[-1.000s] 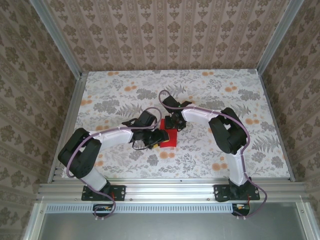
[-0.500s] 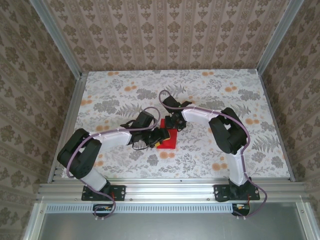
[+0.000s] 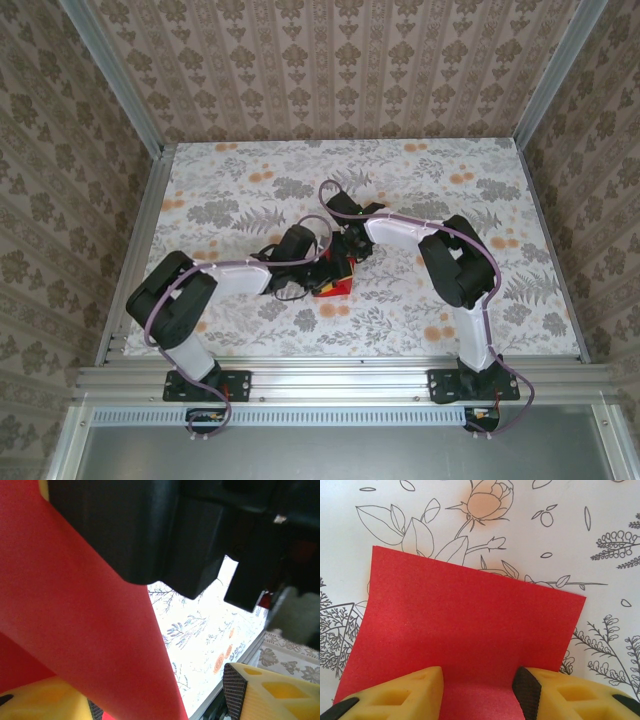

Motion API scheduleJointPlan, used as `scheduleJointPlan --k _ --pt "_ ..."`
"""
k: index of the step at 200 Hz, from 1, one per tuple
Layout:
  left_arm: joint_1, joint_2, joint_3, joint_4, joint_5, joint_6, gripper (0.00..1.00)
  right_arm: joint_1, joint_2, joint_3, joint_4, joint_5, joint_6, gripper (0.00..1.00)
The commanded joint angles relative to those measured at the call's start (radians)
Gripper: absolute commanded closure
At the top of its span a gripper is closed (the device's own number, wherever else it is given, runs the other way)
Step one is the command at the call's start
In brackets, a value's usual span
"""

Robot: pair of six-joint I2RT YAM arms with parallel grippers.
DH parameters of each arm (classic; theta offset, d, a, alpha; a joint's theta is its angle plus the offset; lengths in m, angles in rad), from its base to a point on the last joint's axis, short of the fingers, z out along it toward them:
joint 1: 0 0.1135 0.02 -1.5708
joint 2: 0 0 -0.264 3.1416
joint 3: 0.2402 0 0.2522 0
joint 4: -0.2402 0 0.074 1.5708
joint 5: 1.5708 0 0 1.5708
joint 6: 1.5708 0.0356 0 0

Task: Fold a paper plane with a square sheet of paper (pick it up from the middle)
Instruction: Fold the triangle a second time at the center of the table.

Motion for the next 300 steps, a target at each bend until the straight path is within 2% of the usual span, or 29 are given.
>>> scheduleJointPlan --k 1,50,78,96,155,216,251,300 --pt "-0.015 0.031 -0.018 0.054 0.02 -0.033 0.35 -0.005 0.112 -0.076 -0.039 -0.048 0.023 0.53" --pt "-0.022 0.024 -0.047 0.067 -0.018 -0.066 0.36 -0.007 0.112 -0.08 -0.039 -0.05 0.023 0.53" --pt "0.004 -0.037 -0.101 0.057 -0.087 -0.085 0.36 -0.008 0.114 -0.08 -0.038 -0.05 0.021 0.53" --pt "0.025 -0.061 -0.141 0.115 -0.097 -0.12 0.36 -0.008 0.114 -0.08 -0.038 -0.051 0.022 0.53" --pt "0.056 -0.031 -0.183 0.373 -0.004 -0.213 0.4 -0.01 0.114 -0.081 -0.037 -0.051 0.021 0.53" --pt "0.081 -0.011 -0.21 0.545 0.066 -0.218 0.45 -0.013 0.118 -0.073 -0.041 -0.053 0.02 0.53" --pt "0.056 -0.003 -0.23 0.623 0.064 -0.245 0.46 -0.013 0.122 -0.075 -0.044 -0.053 0.023 0.53" --pt "0.042 -0.007 -0.263 0.647 0.032 -0.264 0.48 -0.014 0.125 -0.077 -0.041 -0.053 0.024 0.53"
